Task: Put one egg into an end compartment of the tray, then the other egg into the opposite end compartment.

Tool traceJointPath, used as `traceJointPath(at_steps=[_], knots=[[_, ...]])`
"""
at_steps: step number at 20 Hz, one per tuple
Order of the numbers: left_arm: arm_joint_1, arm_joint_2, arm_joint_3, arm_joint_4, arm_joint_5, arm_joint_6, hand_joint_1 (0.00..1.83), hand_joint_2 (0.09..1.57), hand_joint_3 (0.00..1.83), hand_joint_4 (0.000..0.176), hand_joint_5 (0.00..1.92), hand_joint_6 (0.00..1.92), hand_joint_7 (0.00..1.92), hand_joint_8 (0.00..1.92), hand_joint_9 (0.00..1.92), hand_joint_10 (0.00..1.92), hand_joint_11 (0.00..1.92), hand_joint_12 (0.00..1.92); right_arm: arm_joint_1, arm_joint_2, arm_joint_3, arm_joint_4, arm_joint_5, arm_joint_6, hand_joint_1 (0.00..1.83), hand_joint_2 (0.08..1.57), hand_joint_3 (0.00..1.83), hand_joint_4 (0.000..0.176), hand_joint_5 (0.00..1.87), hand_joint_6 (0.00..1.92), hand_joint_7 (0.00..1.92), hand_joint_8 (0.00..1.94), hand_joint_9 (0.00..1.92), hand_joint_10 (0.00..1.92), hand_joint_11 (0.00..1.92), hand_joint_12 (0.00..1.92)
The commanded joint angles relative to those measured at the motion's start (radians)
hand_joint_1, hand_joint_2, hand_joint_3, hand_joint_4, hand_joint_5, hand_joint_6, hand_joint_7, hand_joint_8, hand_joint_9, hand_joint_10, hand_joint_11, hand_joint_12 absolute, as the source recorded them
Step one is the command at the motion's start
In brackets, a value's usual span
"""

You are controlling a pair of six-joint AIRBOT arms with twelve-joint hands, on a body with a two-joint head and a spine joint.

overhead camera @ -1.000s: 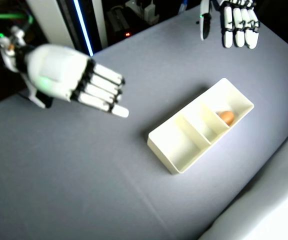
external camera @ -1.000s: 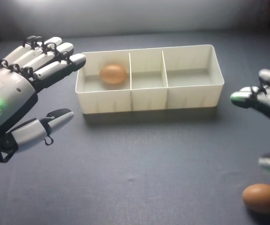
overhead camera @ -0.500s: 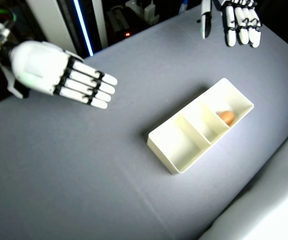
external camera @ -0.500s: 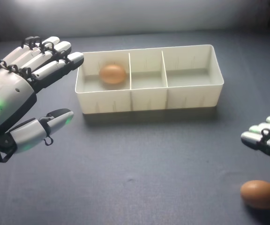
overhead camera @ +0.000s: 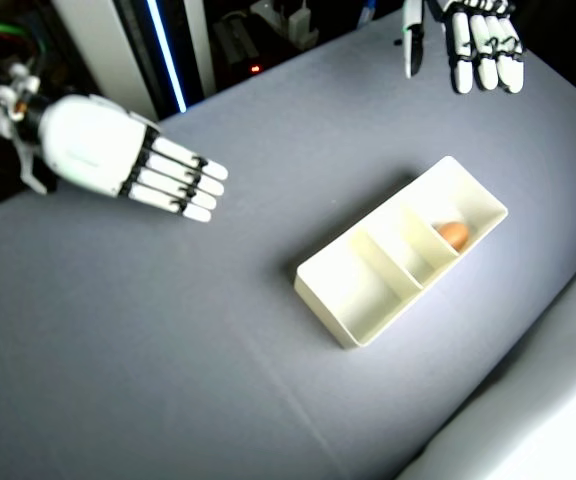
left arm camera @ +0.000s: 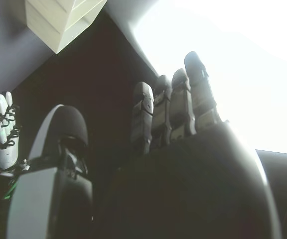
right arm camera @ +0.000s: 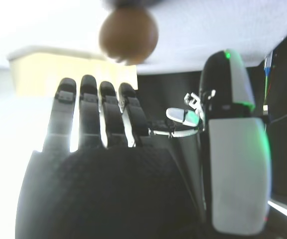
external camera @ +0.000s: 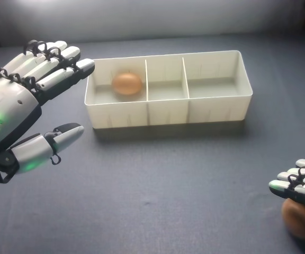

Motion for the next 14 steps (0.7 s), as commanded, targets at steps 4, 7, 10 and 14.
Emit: traceJointPath(at_steps=[4, 7, 10, 14], knots=[[-0.001, 0.001, 0.0, -0.002, -0.121, -0.008, 0.5, 1.37, 0.0, 0.021, 0.24, 0.01, 0.14, 0.01, 0.03, 0.01, 0.0, 0.38, 0.036, -0.028, 0.028, -0.001, 0.078, 0.004, 0.78, 1.13, 0.0, 0.0, 0.03, 0.0, 0.04, 0.0, 0.0, 0.2, 0.0, 0.68], [0.002, 0.001, 0.0, -0.002, -0.123, -0.011, 0.52, 1.37, 0.0, 0.027, 0.23, 0.01, 0.13, 0.0, 0.03, 0.01, 0.0, 0.45, 0.051, -0.047, 0.047, 0.004, 0.054, 0.002, 0.82, 1.14, 0.0, 0.0, 0.07, 0.01, 0.08, 0.0, 0.0, 0.29, 0.0, 0.87], [0.004, 0.001, 0.0, -0.002, -0.126, -0.013, 0.54, 1.36, 0.0, 0.021, 0.24, 0.01, 0.13, 0.01, 0.03, 0.01, 0.0, 0.41, 0.056, -0.055, 0.058, 0.009, 0.03, -0.004, 0.91, 1.13, 0.0, 0.0, 0.15, 0.02, 0.15, 0.01, 0.0, 0.5, 0.0, 1.15], [0.007, 0.0, -0.001, -0.002, -0.128, -0.016, 0.56, 1.36, 0.0, 0.019, 0.26, 0.01, 0.16, 0.01, 0.05, 0.01, 0.0, 0.55, 0.057, -0.063, 0.066, 0.022, 0.015, -0.009, 0.93, 1.15, 0.01, 0.0, 0.21, 0.04, 0.22, 0.02, 0.03, 0.62, 0.0, 1.3]])
